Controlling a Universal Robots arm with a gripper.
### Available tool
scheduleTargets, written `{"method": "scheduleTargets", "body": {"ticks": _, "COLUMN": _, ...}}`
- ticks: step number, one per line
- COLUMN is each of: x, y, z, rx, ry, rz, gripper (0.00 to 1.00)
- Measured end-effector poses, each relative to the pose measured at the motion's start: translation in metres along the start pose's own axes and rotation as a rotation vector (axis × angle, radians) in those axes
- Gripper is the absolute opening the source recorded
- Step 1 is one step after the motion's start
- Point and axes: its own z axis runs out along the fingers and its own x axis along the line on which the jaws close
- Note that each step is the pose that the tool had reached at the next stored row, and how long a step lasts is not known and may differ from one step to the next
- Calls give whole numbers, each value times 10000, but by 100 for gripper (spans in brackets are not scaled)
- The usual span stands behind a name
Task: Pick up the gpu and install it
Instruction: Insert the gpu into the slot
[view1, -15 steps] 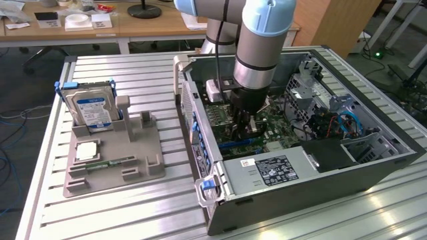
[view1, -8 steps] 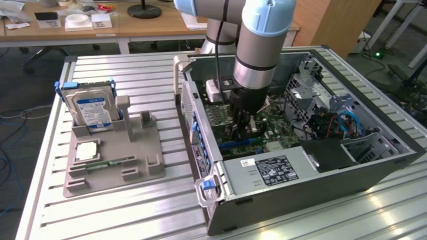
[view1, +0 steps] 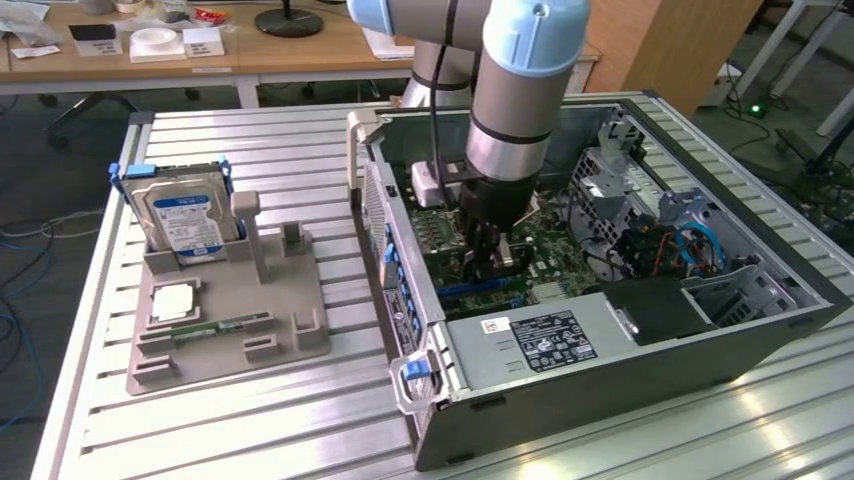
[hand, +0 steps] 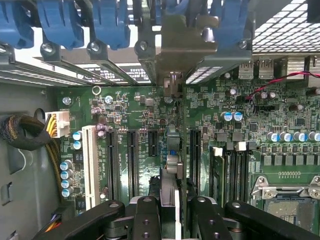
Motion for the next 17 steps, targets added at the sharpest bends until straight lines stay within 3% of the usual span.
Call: {"method": "scheduleTargets", "body": {"ticks": 17, "x": 0, "y": 1, "z": 20, "rx": -41, "ry": 0, "rz": -1, "gripper": 28}}
